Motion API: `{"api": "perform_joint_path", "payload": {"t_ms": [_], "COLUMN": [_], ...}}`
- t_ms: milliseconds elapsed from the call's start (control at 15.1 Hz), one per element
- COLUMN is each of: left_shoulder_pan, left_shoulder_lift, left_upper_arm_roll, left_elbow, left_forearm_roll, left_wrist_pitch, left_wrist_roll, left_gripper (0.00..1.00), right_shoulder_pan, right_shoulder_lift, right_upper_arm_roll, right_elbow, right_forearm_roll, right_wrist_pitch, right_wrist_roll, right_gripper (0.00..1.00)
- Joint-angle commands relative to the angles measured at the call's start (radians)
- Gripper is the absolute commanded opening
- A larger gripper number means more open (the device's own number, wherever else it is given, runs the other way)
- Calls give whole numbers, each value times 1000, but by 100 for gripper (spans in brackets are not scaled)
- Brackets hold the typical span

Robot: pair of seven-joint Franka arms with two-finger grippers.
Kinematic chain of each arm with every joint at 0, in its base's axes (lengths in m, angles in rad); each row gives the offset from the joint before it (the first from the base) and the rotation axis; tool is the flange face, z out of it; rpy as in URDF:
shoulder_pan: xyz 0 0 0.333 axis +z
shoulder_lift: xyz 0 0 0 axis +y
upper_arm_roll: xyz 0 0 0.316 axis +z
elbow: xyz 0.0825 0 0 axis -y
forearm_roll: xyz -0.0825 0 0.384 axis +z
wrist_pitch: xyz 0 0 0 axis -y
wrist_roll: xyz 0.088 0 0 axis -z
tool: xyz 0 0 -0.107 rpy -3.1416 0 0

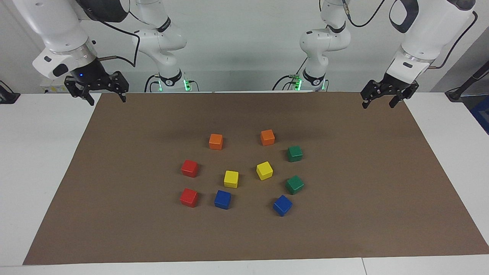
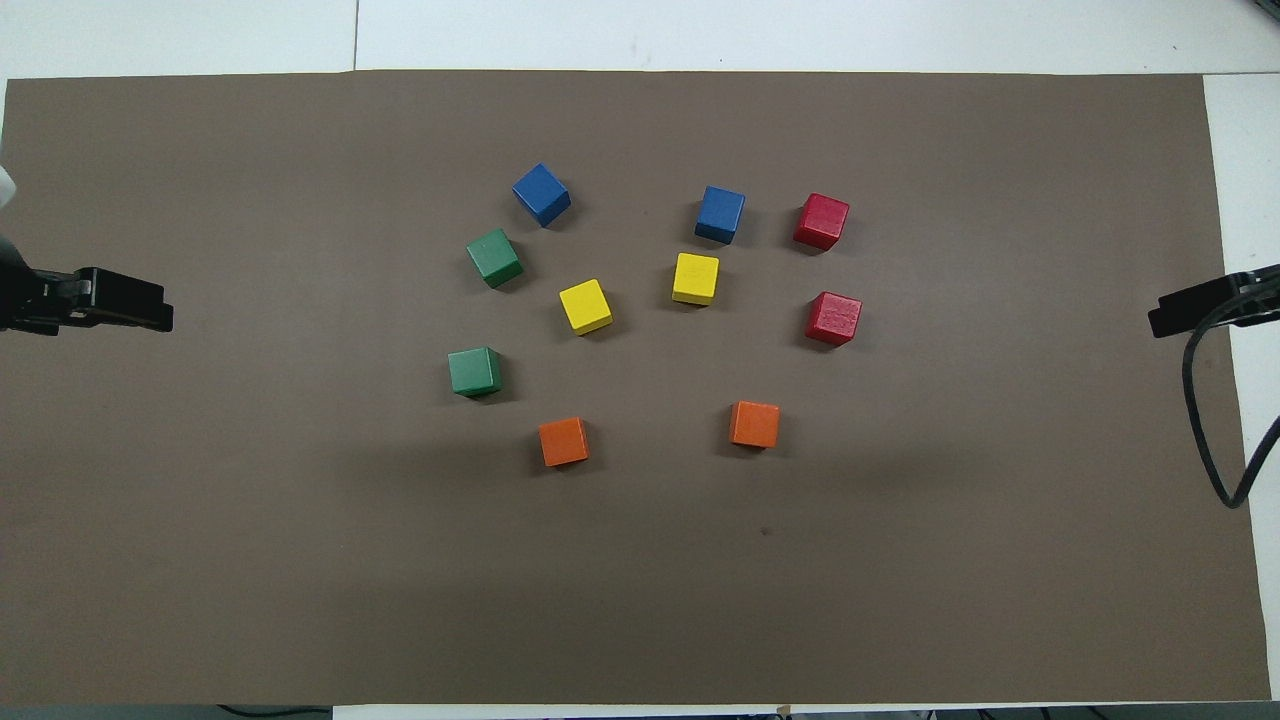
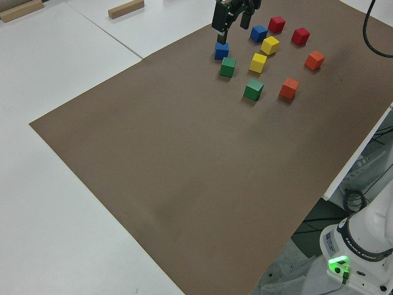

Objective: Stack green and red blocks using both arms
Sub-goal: 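Reach the left gripper to a green block while the right gripper reaches a red block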

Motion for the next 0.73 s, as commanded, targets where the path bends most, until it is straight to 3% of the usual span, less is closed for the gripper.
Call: {"api": "perform_joint_path", "payload": {"t_ms": [0, 330, 529, 661], "left_shoulder_pan": [5, -3, -19, -39], "left_shoulder_lift": [-11, -5, 4, 54], "left_upper_arm_roll": [-2, -2, -2, -4], "left_elbow": [-9, -49, -187, -227], "left_forearm_roll": [9, 9, 9, 9], "left_wrist_pitch": [12, 79, 269, 369], "left_wrist_roll": [14, 3, -6, -80], "left_gripper": [100, 100, 100, 100], "right_shoulder_pan": [6, 15, 22, 76], "right_shoulder_lift": [-24, -28, -31, -25], "right_upper_arm_roll": [-2, -2, 8, 18], "right_elbow": [-28, -34, -57, -87], "right_forearm_roll": [-19, -19, -17, -17], "right_wrist_pitch": [13, 13, 27, 68], "right_wrist_roll": [21, 20, 111, 228], "right_gripper": [100, 100, 100, 100]}}
